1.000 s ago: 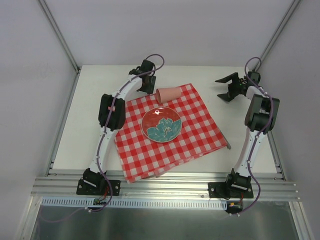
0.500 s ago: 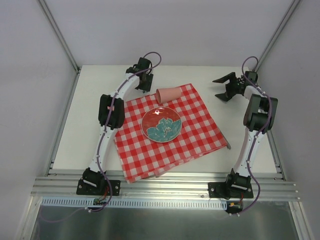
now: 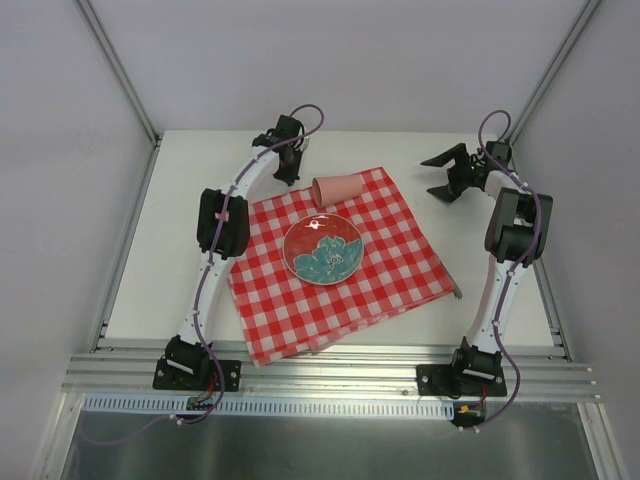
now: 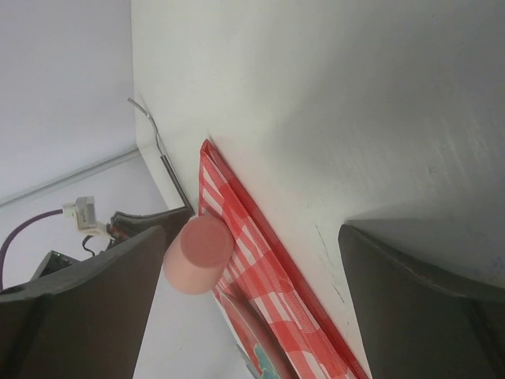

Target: Set the dinner table for one person

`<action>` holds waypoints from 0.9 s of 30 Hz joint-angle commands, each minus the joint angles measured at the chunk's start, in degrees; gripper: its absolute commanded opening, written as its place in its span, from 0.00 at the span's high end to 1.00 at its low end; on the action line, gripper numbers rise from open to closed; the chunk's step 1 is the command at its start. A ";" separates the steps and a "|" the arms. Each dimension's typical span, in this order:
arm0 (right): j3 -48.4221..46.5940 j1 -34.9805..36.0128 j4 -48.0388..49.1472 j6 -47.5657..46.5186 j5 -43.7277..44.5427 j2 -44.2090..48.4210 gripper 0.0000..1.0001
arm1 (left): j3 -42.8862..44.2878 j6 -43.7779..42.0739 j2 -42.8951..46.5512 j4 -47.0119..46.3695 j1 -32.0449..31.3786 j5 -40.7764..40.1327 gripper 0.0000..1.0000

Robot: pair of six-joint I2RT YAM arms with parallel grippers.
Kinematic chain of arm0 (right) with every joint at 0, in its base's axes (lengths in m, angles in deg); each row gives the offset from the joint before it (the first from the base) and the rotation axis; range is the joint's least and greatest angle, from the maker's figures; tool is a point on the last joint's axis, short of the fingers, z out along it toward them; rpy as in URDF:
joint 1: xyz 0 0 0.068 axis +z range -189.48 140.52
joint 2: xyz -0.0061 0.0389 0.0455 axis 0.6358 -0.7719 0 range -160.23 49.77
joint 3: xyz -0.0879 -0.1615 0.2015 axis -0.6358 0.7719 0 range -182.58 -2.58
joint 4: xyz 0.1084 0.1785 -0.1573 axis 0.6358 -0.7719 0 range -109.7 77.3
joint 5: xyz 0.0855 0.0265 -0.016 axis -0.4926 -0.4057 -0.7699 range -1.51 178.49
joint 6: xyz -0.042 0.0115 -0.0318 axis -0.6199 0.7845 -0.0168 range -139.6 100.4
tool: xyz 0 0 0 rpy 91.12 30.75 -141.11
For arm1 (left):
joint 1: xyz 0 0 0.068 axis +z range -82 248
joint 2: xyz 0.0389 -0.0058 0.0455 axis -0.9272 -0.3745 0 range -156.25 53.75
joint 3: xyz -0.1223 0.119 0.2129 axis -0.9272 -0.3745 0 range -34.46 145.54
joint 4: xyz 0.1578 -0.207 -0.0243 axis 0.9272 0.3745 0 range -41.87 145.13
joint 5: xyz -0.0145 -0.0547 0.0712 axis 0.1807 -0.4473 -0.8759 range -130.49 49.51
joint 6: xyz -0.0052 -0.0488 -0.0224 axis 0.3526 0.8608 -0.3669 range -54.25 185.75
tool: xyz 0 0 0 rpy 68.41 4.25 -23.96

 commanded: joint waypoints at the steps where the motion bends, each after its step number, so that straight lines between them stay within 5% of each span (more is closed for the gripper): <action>1: -1.44 0.41 -1.76 -5.27 -0.08 1.36 0.03 | 1.41 0.38 1.19 0.34 0.35 -5.81 1.00; 7: -8.47 0.33 -11.68 -22.58 -4.66 0.30 0.03 | 3.10 -2.70 6.99 -1.52 1.93 -7.49 1.00; 16: -12.18 2.96 -29.97 -46.14 -2.54 2.58 0.03 | -15.33 -1.73 26.93 -0.38 3.07 -5.74 1.00; 27: -10.41 4.89 -28.30 -42.02 -4.04 4.35 0.03 | -45.49 7.93 56.12 12.45 -0.35 3.65 1.00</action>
